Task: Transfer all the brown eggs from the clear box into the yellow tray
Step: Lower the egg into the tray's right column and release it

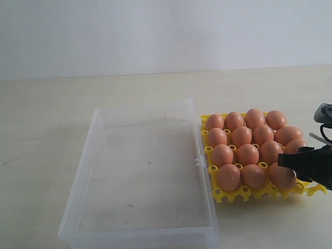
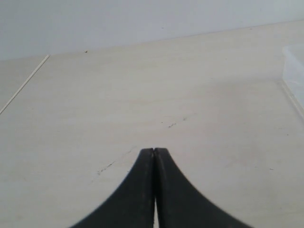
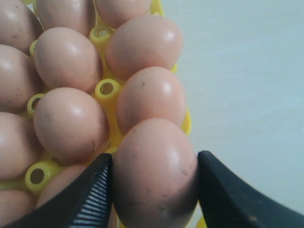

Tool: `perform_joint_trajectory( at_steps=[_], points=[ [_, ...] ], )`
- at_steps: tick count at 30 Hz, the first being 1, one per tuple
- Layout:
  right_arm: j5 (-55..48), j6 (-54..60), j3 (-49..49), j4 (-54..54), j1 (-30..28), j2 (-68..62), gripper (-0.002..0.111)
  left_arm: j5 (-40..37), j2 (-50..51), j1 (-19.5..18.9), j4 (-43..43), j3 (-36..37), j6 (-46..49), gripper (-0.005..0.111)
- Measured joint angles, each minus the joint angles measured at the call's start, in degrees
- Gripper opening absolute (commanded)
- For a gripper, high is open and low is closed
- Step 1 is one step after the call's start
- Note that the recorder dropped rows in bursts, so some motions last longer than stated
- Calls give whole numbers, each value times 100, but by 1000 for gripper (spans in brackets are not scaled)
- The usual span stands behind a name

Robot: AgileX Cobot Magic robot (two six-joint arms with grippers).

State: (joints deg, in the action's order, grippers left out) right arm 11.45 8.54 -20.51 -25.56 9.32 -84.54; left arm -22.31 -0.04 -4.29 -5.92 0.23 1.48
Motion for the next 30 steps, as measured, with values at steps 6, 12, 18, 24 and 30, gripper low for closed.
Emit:
perform_joint_trajectory(
  at_steps=[6,12,18,24,30],
  points=[
    [-56,-98,0,0,0,0,47,0,0,0,0,0,0,0],
    [-147,-122,0,0,0,0,54,0,0,0,0,0,0,0],
    [-242,-122,0,0,0,70,62,0,0,0,0,0,0,0],
    [-315,-122,0,0,0,477,62,0,0,0,0,0,0,0],
    [-413,-122,0,0,0,746,62,0,0,0,0,0,0,0]
  ],
)
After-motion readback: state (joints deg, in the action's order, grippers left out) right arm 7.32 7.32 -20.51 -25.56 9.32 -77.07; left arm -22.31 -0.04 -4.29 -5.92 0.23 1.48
